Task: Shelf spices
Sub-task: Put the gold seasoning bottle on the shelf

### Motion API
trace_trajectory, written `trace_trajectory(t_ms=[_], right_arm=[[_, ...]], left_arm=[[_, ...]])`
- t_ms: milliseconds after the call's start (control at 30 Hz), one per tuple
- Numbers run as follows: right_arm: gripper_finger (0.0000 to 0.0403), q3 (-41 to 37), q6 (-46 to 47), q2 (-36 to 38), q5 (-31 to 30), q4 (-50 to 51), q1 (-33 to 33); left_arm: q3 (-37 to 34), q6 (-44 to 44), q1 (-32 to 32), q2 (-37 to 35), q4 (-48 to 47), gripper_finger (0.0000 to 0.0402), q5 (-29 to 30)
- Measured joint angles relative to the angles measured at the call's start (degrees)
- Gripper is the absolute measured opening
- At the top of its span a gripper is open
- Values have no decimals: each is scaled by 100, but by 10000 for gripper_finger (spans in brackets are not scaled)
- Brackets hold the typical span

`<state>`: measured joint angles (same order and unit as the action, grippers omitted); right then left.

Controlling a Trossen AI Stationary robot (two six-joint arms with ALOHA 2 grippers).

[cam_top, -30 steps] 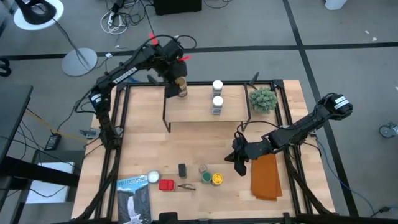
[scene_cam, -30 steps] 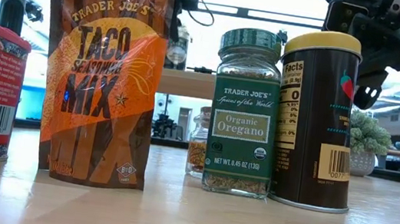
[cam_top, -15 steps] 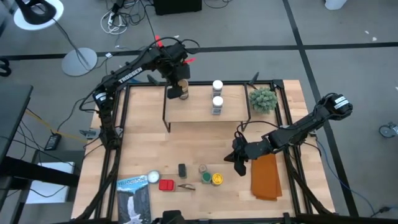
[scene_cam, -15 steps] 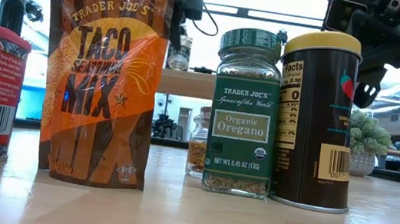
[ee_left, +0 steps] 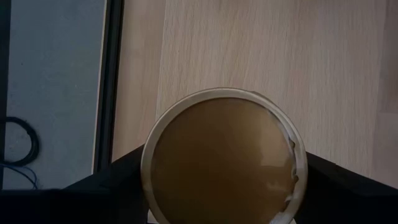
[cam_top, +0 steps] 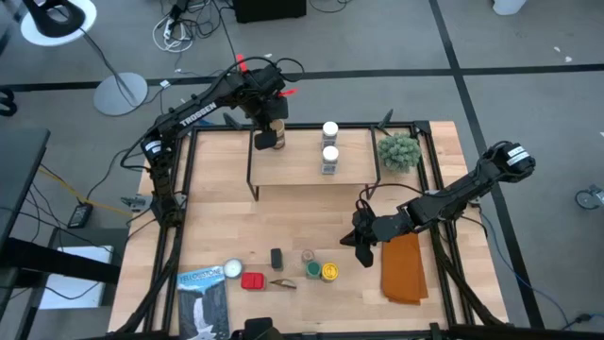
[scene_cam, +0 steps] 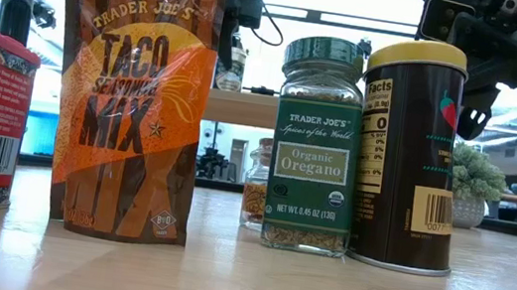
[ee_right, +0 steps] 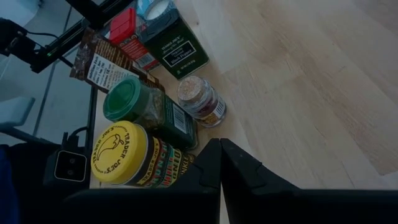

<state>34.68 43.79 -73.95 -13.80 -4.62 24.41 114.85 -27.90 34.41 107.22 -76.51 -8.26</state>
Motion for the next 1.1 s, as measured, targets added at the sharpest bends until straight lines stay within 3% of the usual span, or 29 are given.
trace_trajectory(t_ms=[1100], right_arm=[[7,0,-46,0,0,2,-1]], left_arm=[[0,116,-2,4,31,306,-69]])
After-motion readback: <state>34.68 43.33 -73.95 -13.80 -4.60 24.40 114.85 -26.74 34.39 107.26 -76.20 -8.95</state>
